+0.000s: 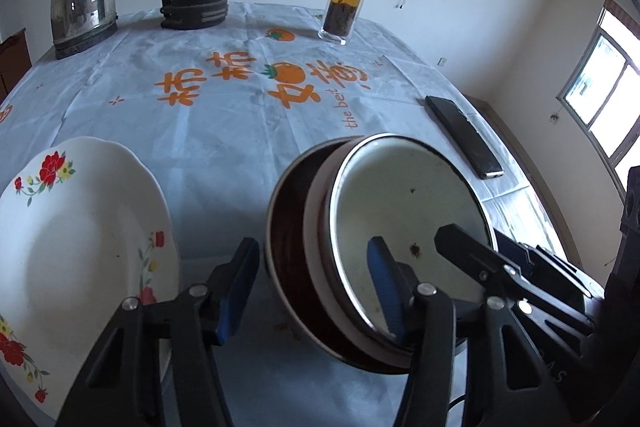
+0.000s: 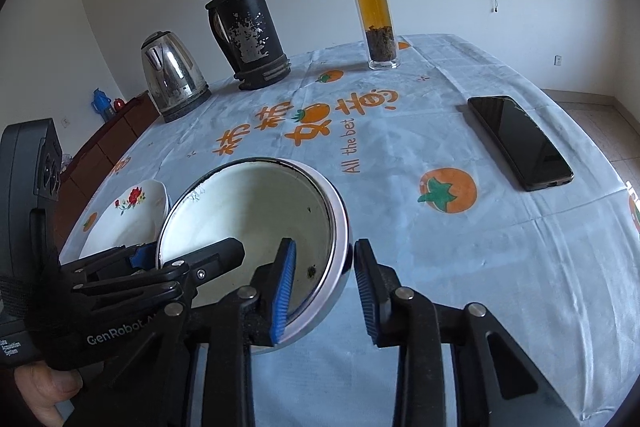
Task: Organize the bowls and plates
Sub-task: 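Close the left gripper on the bowl stack rim and lift it, then carry the bowl stack with the left gripper over the red-flower plates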
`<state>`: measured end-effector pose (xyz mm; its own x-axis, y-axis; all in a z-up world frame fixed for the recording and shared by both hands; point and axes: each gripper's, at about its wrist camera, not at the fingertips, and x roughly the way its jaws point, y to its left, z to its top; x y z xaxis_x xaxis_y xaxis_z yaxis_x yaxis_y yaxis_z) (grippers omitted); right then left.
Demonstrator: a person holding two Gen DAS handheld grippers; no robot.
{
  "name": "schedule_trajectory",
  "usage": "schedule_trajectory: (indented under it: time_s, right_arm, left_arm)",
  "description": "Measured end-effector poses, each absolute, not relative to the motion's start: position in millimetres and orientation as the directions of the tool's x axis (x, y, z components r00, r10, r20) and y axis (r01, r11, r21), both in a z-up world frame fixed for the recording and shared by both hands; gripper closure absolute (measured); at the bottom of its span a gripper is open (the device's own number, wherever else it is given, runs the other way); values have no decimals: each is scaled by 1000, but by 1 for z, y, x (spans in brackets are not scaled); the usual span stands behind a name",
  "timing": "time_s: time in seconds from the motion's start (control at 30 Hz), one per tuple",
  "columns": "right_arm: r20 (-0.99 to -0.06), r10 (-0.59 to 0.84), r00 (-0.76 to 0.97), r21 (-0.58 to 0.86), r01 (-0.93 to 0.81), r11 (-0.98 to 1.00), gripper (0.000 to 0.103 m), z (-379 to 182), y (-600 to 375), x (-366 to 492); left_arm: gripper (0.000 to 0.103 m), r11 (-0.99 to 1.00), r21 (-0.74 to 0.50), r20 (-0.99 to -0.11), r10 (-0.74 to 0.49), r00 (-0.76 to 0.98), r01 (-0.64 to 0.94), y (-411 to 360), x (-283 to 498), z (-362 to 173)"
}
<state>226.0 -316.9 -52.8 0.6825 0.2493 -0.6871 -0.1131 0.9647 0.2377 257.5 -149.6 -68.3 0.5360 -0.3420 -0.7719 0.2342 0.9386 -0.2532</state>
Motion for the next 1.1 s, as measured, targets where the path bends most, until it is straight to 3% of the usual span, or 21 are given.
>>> schedule_trajectory:
  time_s: [0.37,0.67,1.1]
  right_arm:
    - [-685,228,692,221,-101,970,75,-53,-315,224]
    - [-683,232,692,222,-106,969,76,-50,-315,219]
    - [-683,222,696,220,-94,971,82,-49,-320,217]
  left_arm:
    - [61,947,-221,-769,-317,554,235,-154,255,-67]
    - [61,944,-236,-757,-328,564,232,-151,252,-61]
    - [70,948,-218,-761,-313,568,230,-151,252,-61]
